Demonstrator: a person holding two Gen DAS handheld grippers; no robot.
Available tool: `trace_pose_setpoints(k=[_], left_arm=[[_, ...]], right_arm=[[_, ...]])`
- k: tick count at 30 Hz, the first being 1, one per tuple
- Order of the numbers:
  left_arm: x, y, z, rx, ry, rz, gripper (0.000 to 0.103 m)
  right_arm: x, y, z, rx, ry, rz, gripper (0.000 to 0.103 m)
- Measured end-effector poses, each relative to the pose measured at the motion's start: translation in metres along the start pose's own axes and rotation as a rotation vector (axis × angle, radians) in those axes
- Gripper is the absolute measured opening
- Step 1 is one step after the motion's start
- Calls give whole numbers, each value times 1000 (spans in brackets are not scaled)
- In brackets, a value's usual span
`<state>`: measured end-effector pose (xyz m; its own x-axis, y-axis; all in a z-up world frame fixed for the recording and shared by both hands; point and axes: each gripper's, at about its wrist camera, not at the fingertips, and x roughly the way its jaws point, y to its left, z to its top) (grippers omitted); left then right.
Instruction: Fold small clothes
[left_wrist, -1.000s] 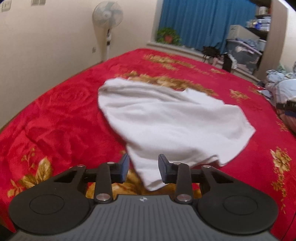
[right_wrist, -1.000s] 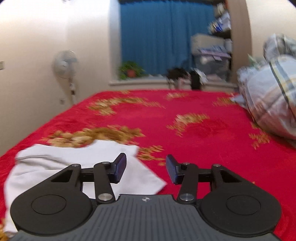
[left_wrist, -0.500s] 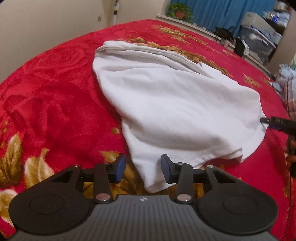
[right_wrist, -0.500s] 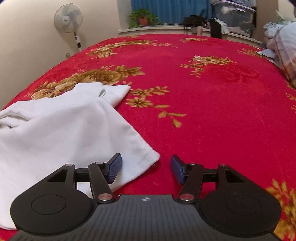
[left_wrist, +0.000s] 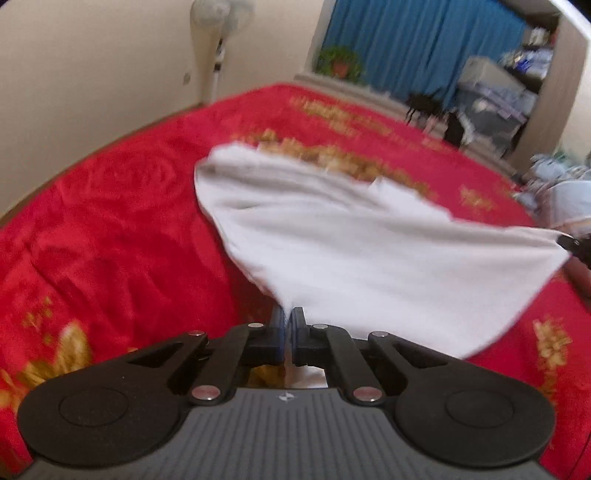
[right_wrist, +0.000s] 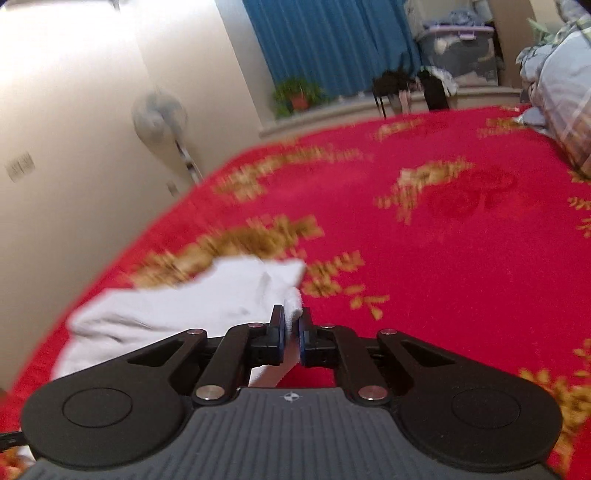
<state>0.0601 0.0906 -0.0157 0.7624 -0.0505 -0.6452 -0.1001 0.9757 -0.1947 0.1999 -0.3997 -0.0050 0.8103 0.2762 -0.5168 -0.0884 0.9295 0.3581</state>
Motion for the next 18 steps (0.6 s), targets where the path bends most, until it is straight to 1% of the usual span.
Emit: trace_pose_setpoints(k=[2,4,6,9,10,12,13,15,16,17,18], left_arm=[[-25,6,1,11,-26,-27,3],[-50,14,-1,8,-16,-41,3],[-68,22,-9,10,19,-47,3],[-85,31,-25,9,116,-76,3],[-87,32,-29,18,146,-83,3],[-89,29,-36,57,202,-73,3],[-88,27,-38,73,224,-70,4],[-81,24,-41,96,264,-71,5],[-78,28,-39,89,260,-54,6],[-75,29,-34,75,252,-41,7],[-74,29,-27,59,235,-46,9]], right_arm=[[-47,3,0,17,-35,16,6],[-99,5,-8,34,-62,8,6],[-142,4,-24,60,-58,-18,5],[-201,-1,-59,131,-13,-102,5],[-211,-2,-70,161,15,-127,5],[-225,-4,-96,212,96,-211,5],[-226,-6,-108,237,143,-251,5],[-218,-8,-124,258,228,-296,8],[-210,-7,-128,215,270,-346,8],[-202,-1,-131,148,282,-422,12],[-198,3,-128,99,263,-466,18]])
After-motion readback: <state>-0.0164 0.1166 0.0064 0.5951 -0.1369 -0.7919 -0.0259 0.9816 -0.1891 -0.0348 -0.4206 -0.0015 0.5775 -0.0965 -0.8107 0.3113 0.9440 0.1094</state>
